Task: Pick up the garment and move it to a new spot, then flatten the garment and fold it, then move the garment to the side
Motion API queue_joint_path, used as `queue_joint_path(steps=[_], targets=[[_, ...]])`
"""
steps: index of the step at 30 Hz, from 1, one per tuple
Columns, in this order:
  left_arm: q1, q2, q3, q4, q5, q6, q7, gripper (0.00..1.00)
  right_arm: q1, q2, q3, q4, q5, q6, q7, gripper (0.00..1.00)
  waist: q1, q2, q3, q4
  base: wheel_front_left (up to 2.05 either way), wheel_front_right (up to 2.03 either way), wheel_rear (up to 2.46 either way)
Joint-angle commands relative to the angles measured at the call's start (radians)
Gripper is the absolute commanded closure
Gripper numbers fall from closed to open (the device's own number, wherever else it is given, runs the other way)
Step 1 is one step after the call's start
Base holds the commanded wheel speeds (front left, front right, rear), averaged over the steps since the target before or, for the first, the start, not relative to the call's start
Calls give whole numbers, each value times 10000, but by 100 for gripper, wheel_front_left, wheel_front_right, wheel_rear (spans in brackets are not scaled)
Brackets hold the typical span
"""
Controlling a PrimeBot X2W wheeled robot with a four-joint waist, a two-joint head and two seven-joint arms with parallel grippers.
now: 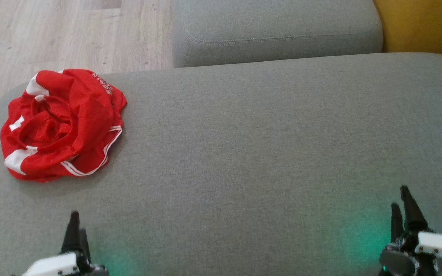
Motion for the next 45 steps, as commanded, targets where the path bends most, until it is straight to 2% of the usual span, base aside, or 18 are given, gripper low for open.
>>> queue_joint_path(steps=[1,8,26,45], targets=[[-265,27,-39,-277,57,-4,-72,0,-274,-35,81,-293,-28,3,-73,0,0,0,0,-1,0,0,0],[-298,32,-43,-369,577,17,-281,0,-341,-41,237,-350,-565,5,-285,0,0,0,-8,0,0,0,0],[-208,45,-356,-982,3128,660,-816,0,-405,-57,619,-698,-3389,10,-816,0,0,0,-61,-16,0,0,0],[-122,58,-691,-1311,5235,1010,-1350,0,-435,-73,1069,-795,-5684,15,-1347,0,0,0,-183,23,0,0,0]])
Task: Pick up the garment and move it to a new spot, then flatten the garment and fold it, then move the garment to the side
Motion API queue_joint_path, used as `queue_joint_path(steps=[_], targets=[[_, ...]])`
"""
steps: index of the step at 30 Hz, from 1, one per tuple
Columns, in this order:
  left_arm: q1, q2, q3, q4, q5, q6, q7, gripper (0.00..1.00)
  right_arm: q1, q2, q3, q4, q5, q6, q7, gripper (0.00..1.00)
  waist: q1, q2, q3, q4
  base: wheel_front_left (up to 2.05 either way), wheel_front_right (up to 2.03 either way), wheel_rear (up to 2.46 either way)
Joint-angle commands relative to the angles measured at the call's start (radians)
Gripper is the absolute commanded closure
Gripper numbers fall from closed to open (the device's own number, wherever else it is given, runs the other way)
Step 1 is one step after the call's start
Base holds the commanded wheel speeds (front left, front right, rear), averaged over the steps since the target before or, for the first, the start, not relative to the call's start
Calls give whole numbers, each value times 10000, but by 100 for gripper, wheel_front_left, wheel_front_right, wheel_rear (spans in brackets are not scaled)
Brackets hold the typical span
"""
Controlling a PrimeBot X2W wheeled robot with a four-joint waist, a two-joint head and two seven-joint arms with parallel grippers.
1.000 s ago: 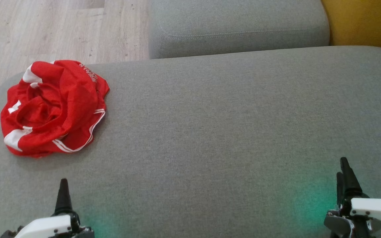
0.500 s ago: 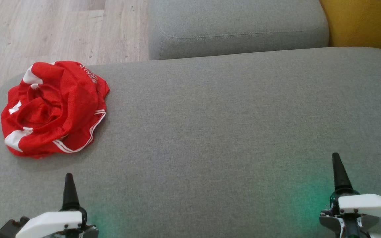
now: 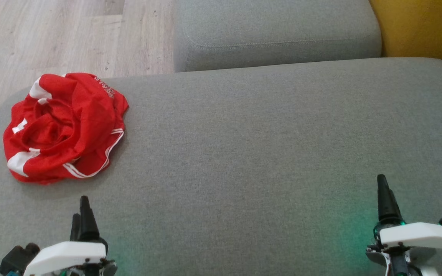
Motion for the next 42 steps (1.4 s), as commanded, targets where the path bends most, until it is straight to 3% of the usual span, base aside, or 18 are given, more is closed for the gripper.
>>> queue_joint_path(steps=[1,17,42], targets=[[-295,80,27,-400,345,53,-109,0,-509,-80,143,-390,-365,18,-124,0,-1,0,-13,-2,0,0,0],[-161,92,-141,-529,2084,15,-584,0,-477,-94,578,-679,-2412,22,-597,0,-1,0,-197,-13,0,0,0],[-173,110,-668,-1055,5708,709,-1326,0,-590,-116,866,-948,-5572,30,-1334,0,-1,0,-118,37,0,0,0]])
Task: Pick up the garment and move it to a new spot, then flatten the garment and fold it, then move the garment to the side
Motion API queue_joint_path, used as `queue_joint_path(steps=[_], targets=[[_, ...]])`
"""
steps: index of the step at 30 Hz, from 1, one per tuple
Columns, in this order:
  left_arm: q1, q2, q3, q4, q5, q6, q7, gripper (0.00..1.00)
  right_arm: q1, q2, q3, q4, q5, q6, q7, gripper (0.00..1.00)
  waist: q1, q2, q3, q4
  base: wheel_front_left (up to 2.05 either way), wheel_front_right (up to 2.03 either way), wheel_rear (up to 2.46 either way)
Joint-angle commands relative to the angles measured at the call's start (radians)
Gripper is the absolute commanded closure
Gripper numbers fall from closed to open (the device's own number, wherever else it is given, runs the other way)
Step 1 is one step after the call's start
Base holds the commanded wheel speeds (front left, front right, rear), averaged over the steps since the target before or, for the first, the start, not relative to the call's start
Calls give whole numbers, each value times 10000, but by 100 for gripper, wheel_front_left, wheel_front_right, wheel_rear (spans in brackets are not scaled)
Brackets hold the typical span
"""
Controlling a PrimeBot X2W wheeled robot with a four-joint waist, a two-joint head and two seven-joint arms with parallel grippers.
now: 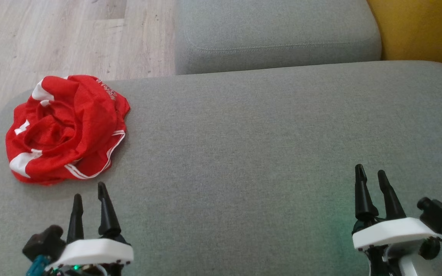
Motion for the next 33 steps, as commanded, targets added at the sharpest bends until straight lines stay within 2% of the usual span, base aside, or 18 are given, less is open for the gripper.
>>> queue_joint_path(steps=[1,22,33], targets=[[-299,97,121,-395,341,62,-140,0,-562,-105,172,-353,-325,30,-155,0,0,0,-5,4,0,0,0],[-228,112,-83,-204,2904,484,-765,0,-625,-123,400,-29,-3042,36,-775,0,0,0,-176,0,0,0,0],[-187,120,-106,-49,4082,541,-1091,0,-667,-133,609,110,-4466,39,-1099,0,0,0,-292,-46,0,0,0]])
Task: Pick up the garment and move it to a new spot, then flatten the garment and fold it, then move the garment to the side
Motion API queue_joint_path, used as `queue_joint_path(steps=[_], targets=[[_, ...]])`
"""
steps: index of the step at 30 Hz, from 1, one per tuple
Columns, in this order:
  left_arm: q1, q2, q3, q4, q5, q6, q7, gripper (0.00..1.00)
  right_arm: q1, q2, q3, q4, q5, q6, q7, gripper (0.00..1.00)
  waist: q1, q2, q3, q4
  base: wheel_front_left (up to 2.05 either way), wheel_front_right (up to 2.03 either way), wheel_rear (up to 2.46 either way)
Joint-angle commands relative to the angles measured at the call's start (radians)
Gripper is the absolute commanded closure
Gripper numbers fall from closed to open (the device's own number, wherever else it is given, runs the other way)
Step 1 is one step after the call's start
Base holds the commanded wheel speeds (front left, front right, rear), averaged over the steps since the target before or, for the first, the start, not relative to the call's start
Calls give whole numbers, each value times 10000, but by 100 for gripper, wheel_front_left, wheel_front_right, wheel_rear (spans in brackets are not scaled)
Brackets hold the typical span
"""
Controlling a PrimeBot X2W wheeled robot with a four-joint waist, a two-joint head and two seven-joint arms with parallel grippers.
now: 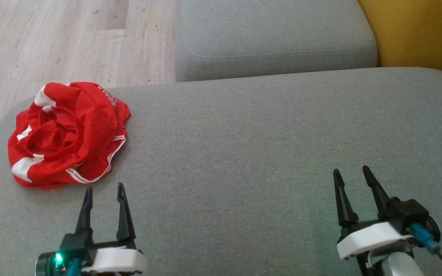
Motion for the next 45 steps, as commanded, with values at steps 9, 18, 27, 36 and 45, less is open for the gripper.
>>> queue_joint_path(steps=[9,18,27,36,45], targets=[[-231,100,210,-272,830,29,-300,0,-536,-118,361,-172,-872,40,-314,0,0,0,-41,-81,0,0,0],[-249,100,308,-254,840,-7,-300,0,-571,-118,250,-104,-833,40,-314,0,0,0,40,-151,0,0,0],[-221,100,349,-231,775,123,-300,0,-511,-118,264,-92,-800,40,-314,0,0,0,90,297,0,0,0],[-22,100,502,-264,902,181,-300,0,-289,-118,372,-96,-730,40,-314,0,0,0,-48,2038,0,0,0],[238,100,812,-321,977,95,-301,0,-163,-118,595,-91,-558,40,-314,0,0,0,-163,3628,0,0,0]])
